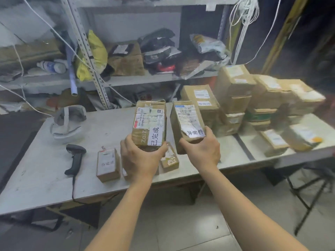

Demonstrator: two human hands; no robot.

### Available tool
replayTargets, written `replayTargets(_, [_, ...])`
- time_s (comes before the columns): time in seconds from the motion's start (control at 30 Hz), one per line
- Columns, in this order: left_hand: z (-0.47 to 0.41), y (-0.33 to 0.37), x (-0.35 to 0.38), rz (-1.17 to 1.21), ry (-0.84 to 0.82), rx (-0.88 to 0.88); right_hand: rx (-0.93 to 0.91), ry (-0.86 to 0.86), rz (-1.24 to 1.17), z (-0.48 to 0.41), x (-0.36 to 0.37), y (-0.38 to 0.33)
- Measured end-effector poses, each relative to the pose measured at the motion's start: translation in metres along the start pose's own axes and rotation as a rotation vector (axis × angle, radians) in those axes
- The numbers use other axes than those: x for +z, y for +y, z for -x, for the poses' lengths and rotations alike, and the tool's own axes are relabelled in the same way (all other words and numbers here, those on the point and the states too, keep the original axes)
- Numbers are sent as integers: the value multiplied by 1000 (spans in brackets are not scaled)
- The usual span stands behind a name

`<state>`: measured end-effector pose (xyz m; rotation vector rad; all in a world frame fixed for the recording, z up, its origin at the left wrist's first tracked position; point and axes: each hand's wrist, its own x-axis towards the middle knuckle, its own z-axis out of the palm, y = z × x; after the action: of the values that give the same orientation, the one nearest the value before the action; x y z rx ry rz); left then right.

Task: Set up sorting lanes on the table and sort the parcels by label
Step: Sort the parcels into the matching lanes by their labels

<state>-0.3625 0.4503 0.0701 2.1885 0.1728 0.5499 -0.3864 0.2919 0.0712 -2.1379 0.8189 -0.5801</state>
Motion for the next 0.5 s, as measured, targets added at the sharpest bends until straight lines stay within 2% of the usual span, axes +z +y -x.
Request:
replayTargets(0.3, [128, 151, 106, 54, -82, 101, 1, 91, -29, -80, -176, 127])
replayTargets(0.5, [188, 238, 185, 105, -191, 144, 76, 162, -7, -138, -265, 204])
